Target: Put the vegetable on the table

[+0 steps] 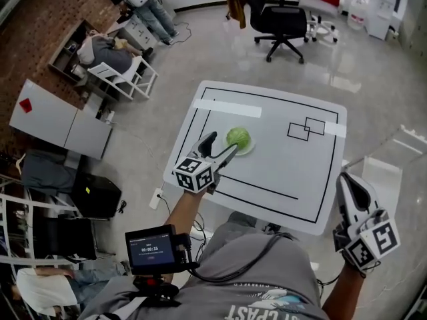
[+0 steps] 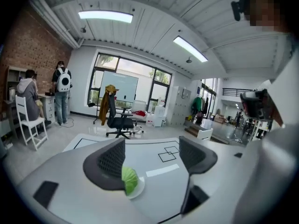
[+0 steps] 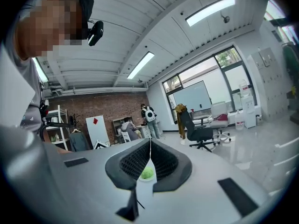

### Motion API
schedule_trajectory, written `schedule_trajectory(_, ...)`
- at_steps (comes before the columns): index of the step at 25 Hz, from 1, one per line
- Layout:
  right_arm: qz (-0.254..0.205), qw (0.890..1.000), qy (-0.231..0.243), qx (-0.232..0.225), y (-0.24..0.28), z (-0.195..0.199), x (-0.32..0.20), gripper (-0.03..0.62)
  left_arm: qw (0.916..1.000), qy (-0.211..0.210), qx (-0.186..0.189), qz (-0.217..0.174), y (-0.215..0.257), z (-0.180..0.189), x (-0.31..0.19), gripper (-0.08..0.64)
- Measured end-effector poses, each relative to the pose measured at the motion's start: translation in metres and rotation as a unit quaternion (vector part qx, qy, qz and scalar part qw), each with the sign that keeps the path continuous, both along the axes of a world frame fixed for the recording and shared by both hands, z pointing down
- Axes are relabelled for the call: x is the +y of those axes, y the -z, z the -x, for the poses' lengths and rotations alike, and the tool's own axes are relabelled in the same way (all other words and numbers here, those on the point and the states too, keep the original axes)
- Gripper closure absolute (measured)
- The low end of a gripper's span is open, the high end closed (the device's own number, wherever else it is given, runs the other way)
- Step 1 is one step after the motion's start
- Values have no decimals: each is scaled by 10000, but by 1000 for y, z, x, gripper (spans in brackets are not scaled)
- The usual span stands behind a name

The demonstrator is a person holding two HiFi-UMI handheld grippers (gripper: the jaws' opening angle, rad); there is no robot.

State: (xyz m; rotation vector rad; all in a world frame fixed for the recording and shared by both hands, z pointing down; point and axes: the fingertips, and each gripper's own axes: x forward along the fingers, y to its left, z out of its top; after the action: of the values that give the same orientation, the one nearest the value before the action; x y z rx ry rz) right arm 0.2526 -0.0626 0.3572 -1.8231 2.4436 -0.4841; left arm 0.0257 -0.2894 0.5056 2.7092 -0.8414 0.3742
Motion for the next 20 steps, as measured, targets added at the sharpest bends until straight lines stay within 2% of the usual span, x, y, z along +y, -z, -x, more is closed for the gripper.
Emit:
schedule_trajectory(3,-13,9996,289,-36,-3,19,-5,586,9981,-219,152,-550,46,6,25,319)
schedule_trajectory(7,-105,9980,618,-2,7,51,-14,586,9905,-483,244,-1267,105,24,53,435)
schedule_trajectory(10,-157,9964,832,83,11,80,-19,586,9842,-612,366,-1620,139,42,71,551)
schedule_trajectory(14,-338,9930,1093,283,15,128,-23,586,9749,-755,393,-2057,165,78,99,552)
schedule_trajectory(17,-711,9910,1060,399,35,172,-24,587,9693,-819,279,-2299,177,116,114,552)
schedule_trajectory(20,-976,9887,975,580,53,219,-18,588,9672,-850,226,-2384,185,161,125,552)
